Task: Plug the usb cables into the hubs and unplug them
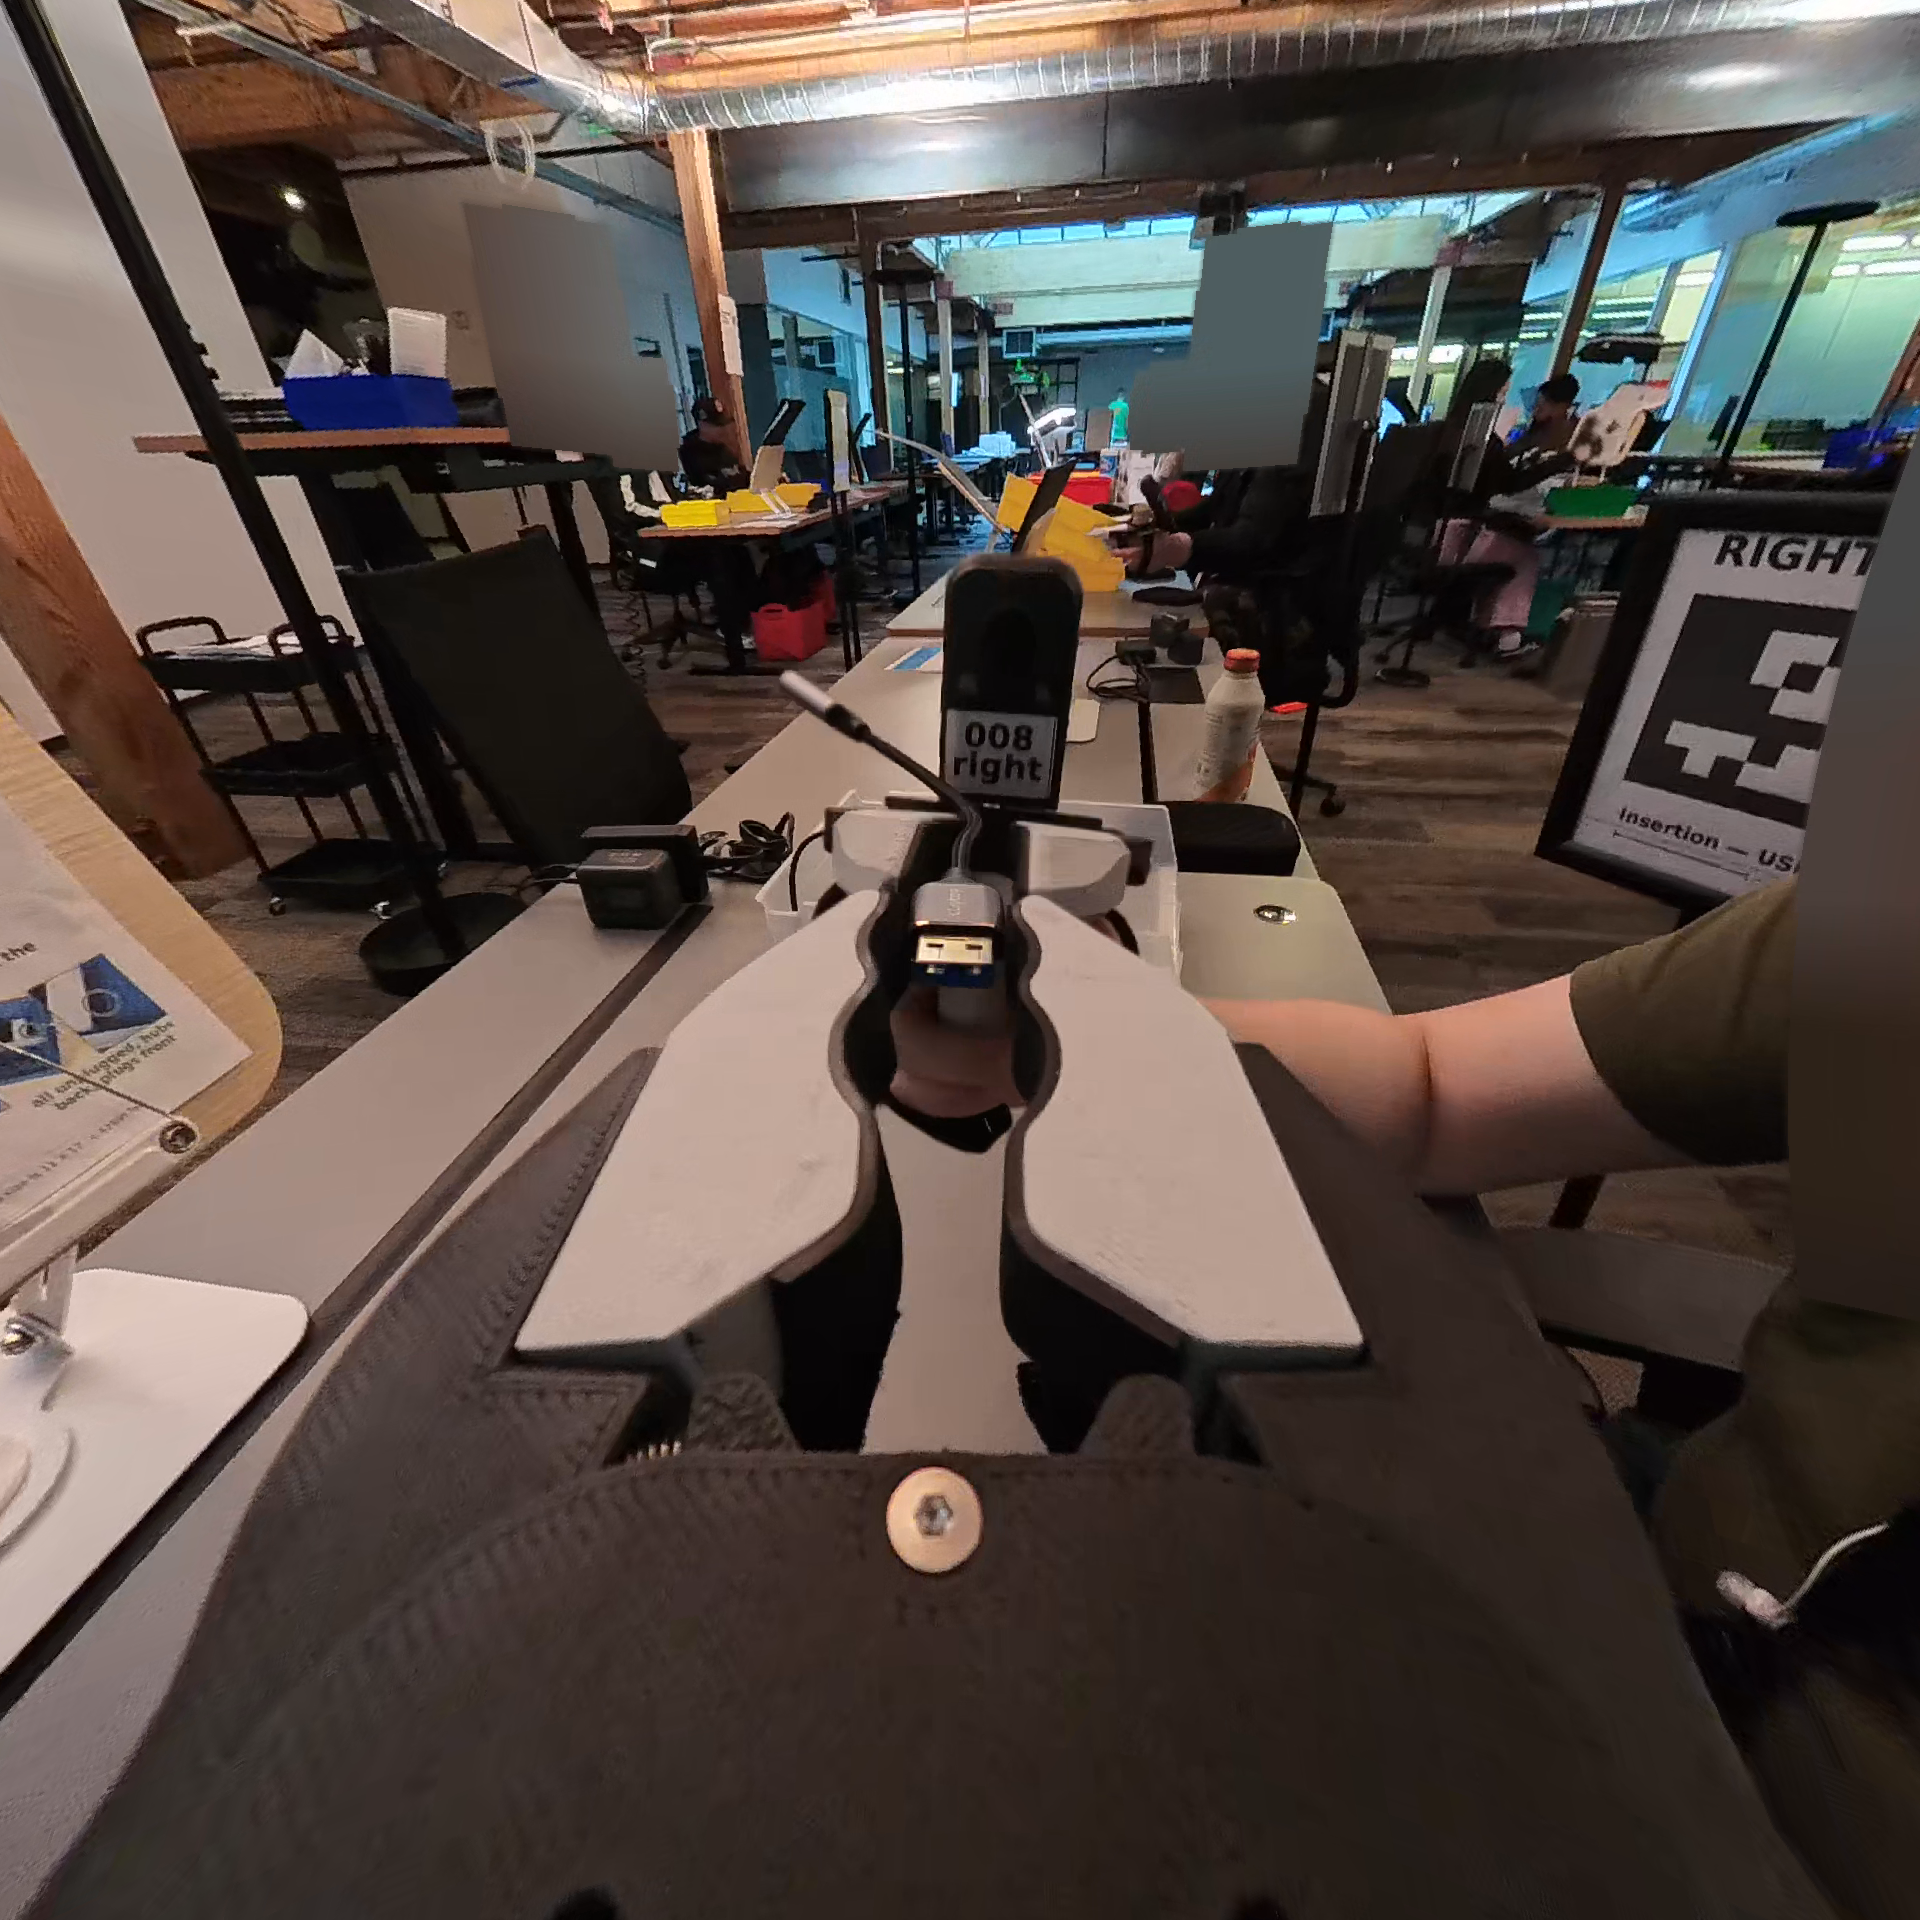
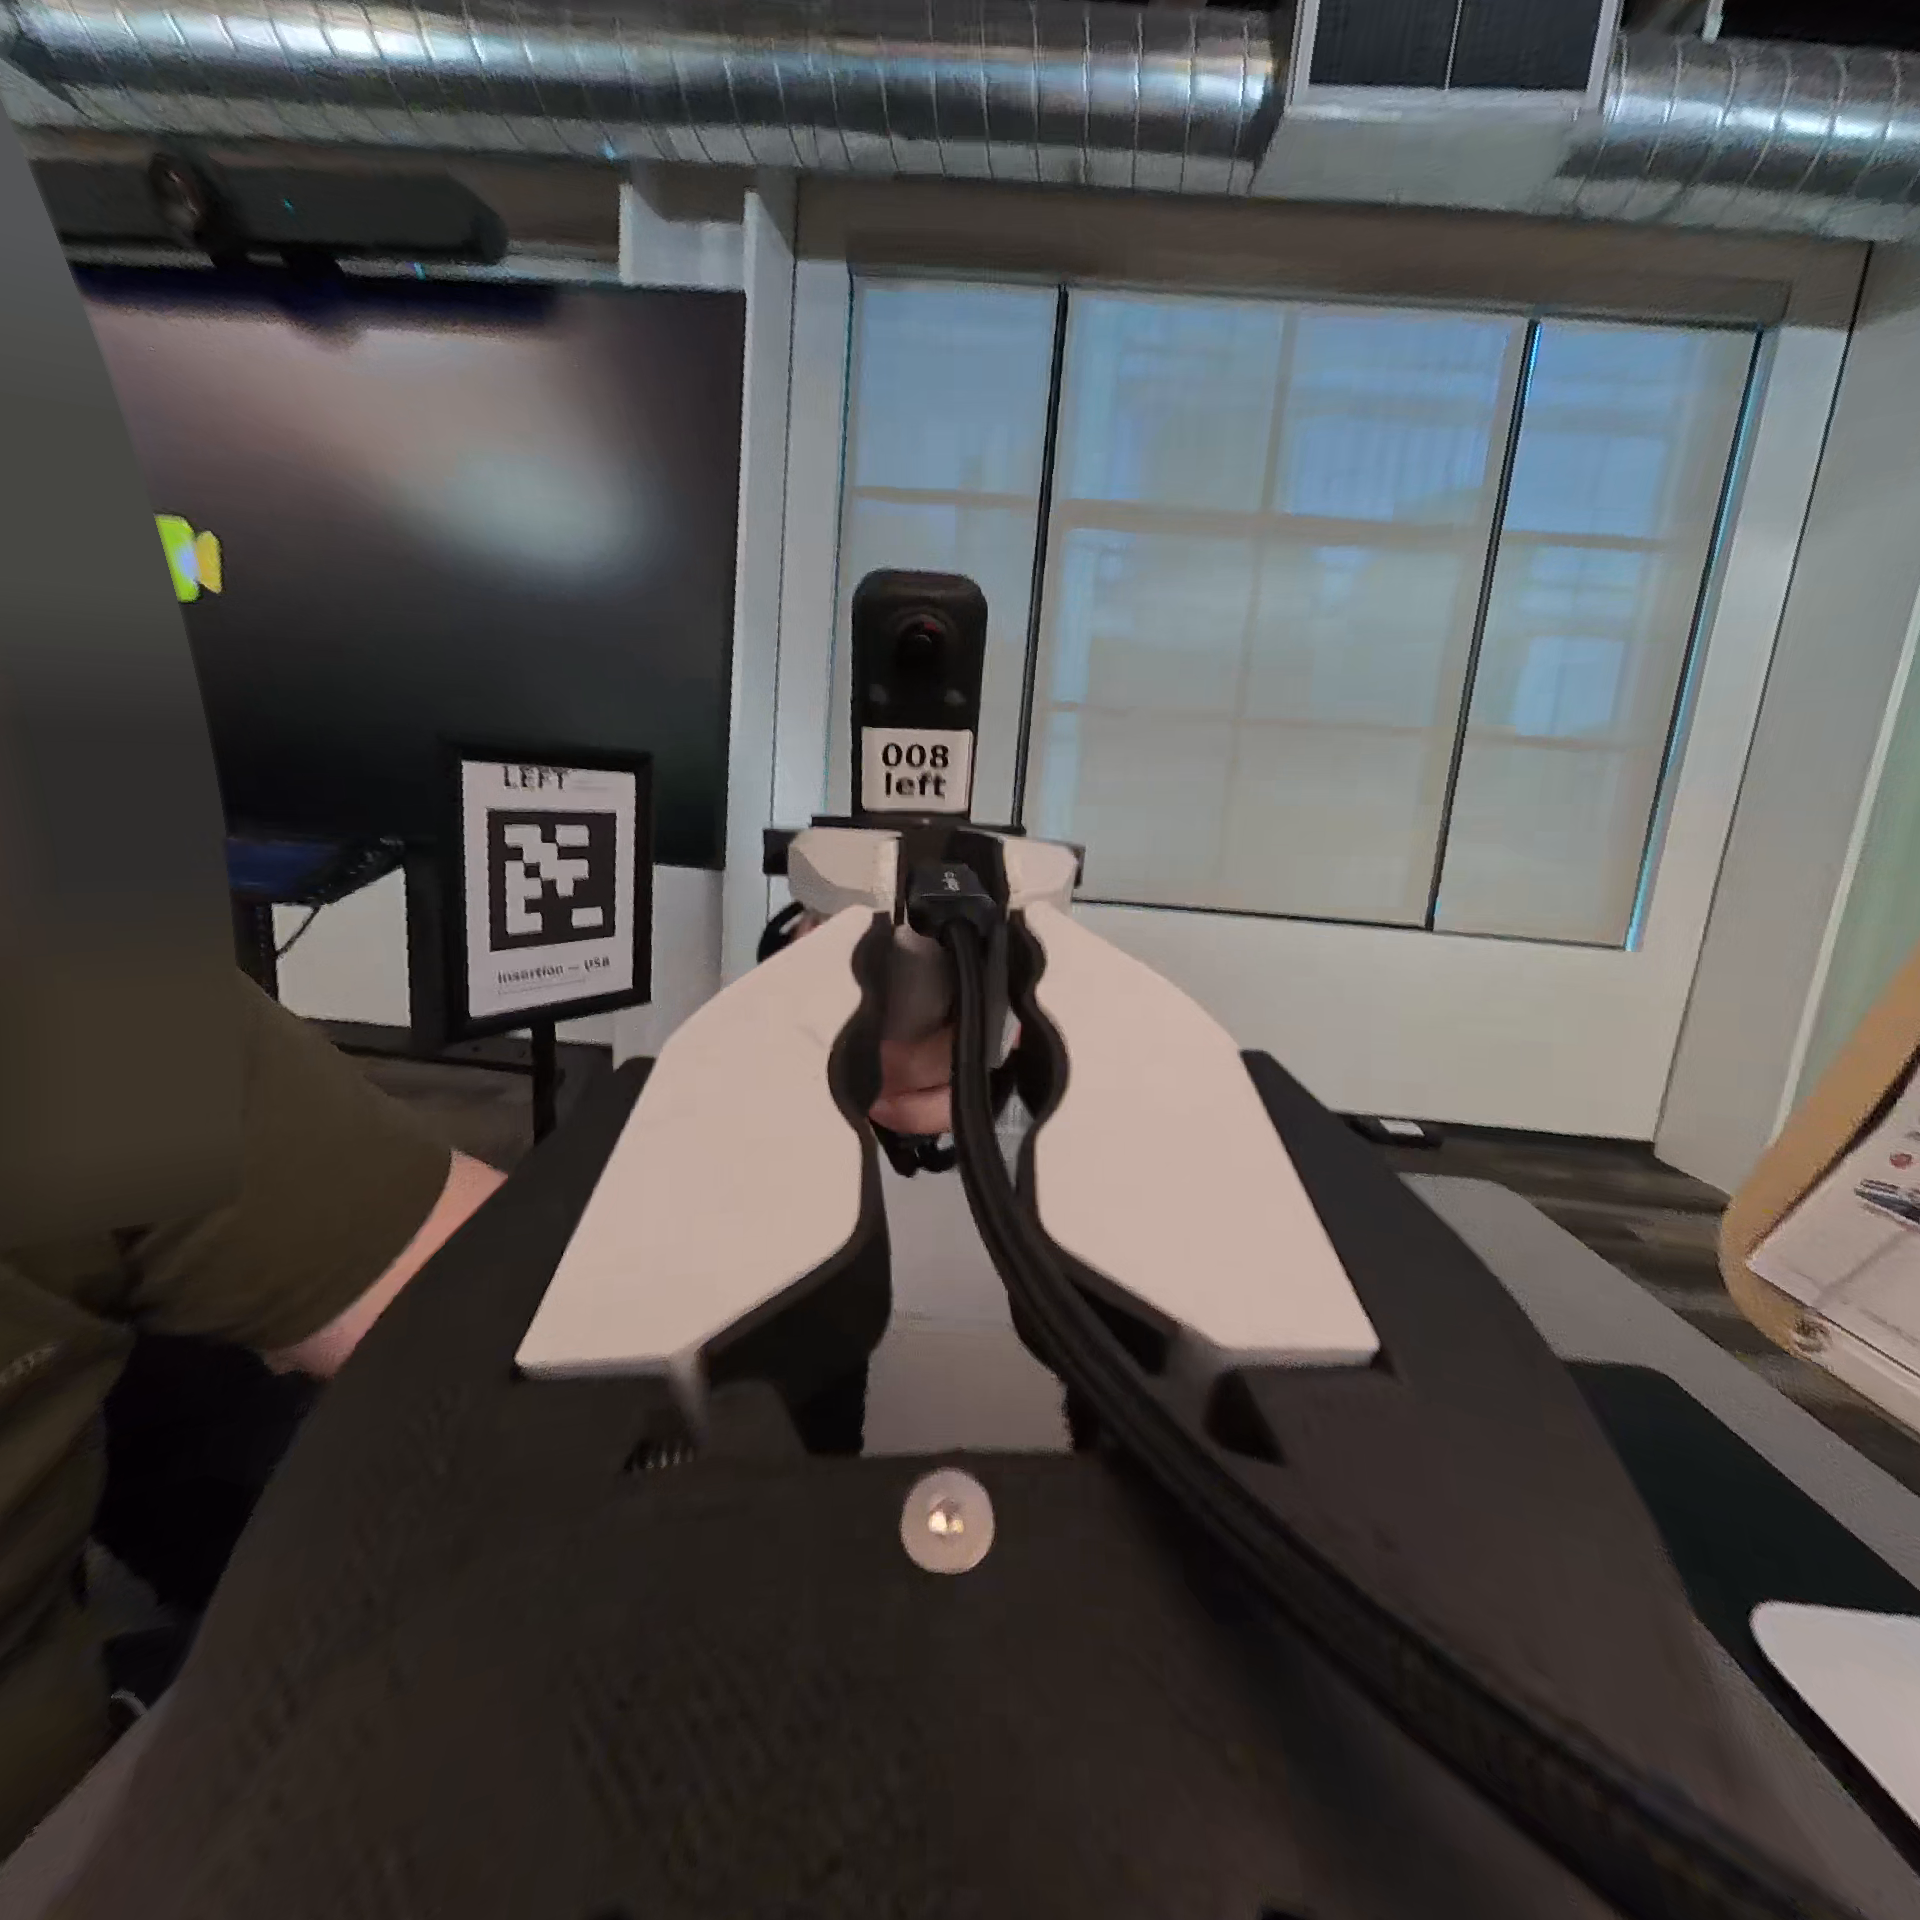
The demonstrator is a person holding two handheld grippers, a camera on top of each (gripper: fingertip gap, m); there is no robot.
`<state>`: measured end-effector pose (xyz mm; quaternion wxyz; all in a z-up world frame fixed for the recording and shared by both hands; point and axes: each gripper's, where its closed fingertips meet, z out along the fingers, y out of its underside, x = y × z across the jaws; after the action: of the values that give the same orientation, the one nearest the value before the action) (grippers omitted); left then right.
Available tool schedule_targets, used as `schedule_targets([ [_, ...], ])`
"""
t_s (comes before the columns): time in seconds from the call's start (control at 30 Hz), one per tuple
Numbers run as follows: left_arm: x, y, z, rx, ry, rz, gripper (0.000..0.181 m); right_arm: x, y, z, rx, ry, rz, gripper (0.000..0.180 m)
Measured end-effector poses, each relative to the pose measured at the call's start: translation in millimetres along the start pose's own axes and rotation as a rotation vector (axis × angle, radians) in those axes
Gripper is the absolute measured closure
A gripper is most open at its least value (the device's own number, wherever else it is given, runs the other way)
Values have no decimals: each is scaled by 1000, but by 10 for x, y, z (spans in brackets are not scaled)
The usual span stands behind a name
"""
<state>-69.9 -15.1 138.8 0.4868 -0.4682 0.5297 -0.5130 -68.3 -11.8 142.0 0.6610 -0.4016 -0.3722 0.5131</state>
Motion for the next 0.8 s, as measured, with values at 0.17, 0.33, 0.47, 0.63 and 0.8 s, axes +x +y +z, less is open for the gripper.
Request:
schedule_targets([
  [0.17,3,48,7,-33,-1,14,164,18,70,-23,-78,2,-23,162],
  [0.33,-4,72,15,-47,-3,22,164,-24,39,-29,-52,-35,3,164],
  [0.47,-1,88,20,-56,3,17,164,-2,58,-36,-69,-17,-22,170],
  [0.63,-15,123,37,-71,5,-1,164,6,100,-66,-131,-9,-68,171],
  [0.8,-47,170,50,-85,9,-27,164,31,138,-90,-173,5,-93,171],
])
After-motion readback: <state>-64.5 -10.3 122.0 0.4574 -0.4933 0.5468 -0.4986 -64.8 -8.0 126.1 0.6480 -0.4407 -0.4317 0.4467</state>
